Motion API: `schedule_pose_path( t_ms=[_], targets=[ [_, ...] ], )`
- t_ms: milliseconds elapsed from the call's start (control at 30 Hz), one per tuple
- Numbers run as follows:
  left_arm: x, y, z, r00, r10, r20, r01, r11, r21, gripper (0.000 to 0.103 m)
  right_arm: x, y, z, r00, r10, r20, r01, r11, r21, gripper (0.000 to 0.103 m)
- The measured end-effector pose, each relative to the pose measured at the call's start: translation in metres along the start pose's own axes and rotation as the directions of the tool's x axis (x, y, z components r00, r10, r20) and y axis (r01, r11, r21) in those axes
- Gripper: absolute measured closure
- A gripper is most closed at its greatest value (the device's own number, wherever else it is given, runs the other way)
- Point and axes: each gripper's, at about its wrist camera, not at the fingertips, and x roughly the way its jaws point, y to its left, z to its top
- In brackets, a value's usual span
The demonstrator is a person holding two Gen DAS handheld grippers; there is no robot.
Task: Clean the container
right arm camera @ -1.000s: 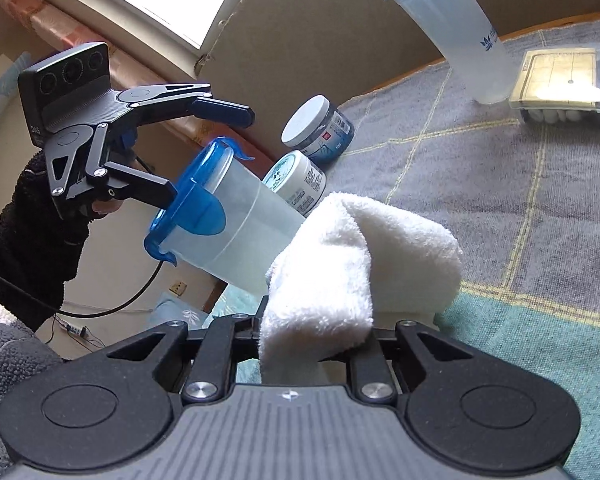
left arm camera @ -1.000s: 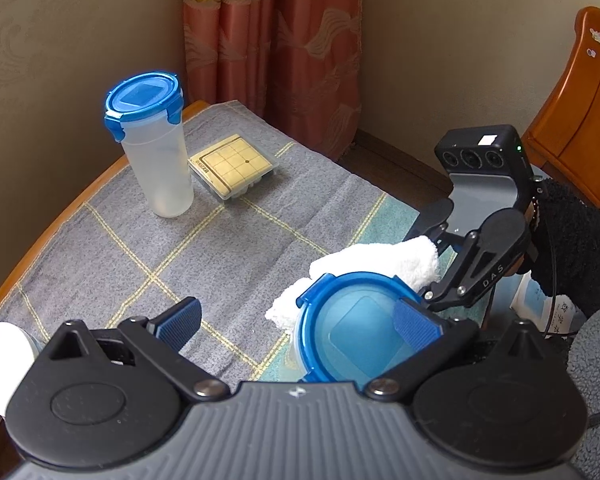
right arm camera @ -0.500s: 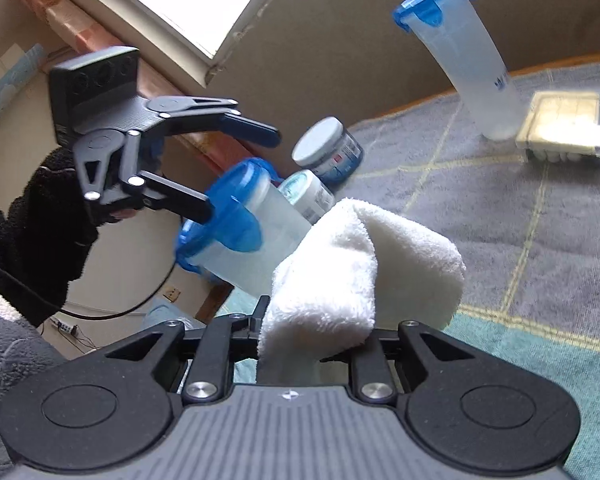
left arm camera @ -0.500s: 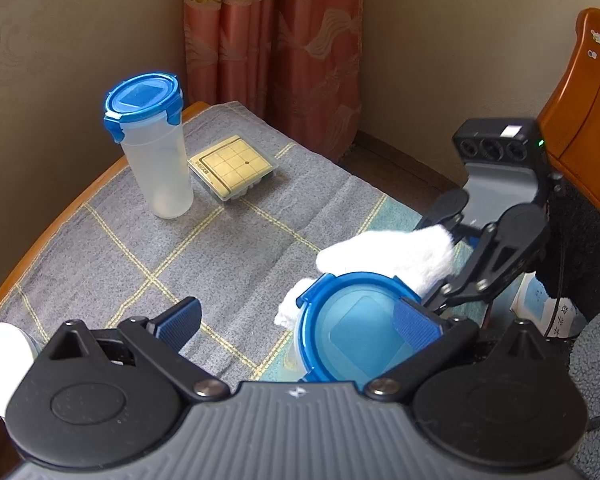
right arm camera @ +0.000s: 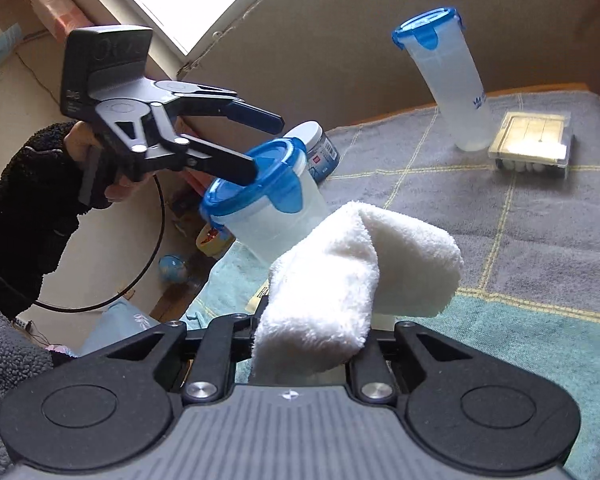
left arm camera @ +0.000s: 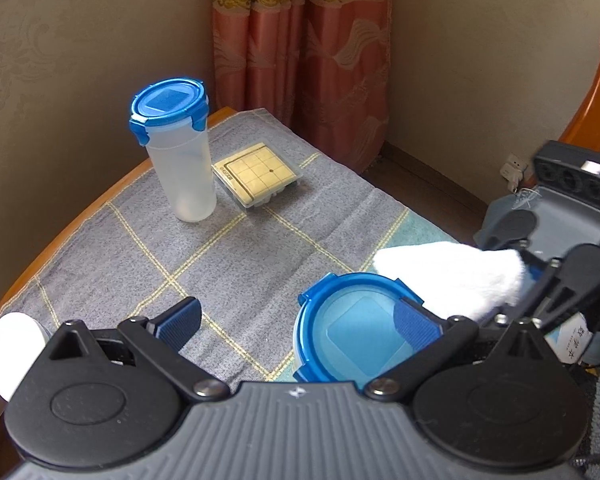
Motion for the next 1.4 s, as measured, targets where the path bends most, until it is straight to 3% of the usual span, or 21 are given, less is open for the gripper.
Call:
schedule_pose_path(
  t_ms=[200,433,533,767,867,1033,1233,1400],
  targets=[
    [-0.001,-0.004,0.0,0.999,0.04,0.018,-0.039,0.999,-0.012,0.0,-0.014,0.047,-0.013,0.999,-0.031,-0.011,0.03,0.996,-0.083,0.083],
    [-0.006,-0.008,-0.007,0.998,0.065,0.023,-0.065,0.998,-0.017,0.0,0.019,0.089,-0.021,0.996,0.004,-0.094,-0.019,0.986,-0.163,0.082],
    [-0.009,-0.009,-0.01,0.997,0.073,0.018,-0.072,0.997,-0.012,0.0,0.037,0.1,-0.013,0.996,-0.003,-0.085,-0.012,0.984,-0.177,0.082],
    [-0.011,-0.009,-0.015,0.998,0.065,0.025,-0.065,0.998,-0.003,0.0,0.085,0.099,-0.004,0.995,-0.097,-0.035,0.094,0.992,-0.078,0.082],
    [-0.012,-0.008,-0.018,0.998,0.056,0.037,-0.056,0.998,-0.001,0.0,0.094,0.104,-0.004,0.99,-0.136,-0.038,0.132,0.988,-0.079,0.082],
    [-0.013,-0.005,-0.021,0.998,0.042,0.049,-0.042,0.999,-0.003,0.0,0.097,0.127,0.006,0.989,-0.136,-0.051,0.125,0.976,-0.177,0.083],
    [-0.012,-0.003,-0.023,0.997,0.027,0.066,-0.026,1.0,-0.012,0.0,0.112,0.121,0.016,0.964,-0.267,-0.008,0.262,0.95,-0.169,0.083],
    [-0.011,-0.002,-0.024,0.997,0.025,0.078,-0.024,1.0,-0.013,0.0,0.122,0.108,0.011,0.946,-0.325,-0.006,0.321,0.937,-0.135,0.083]
  ],
)
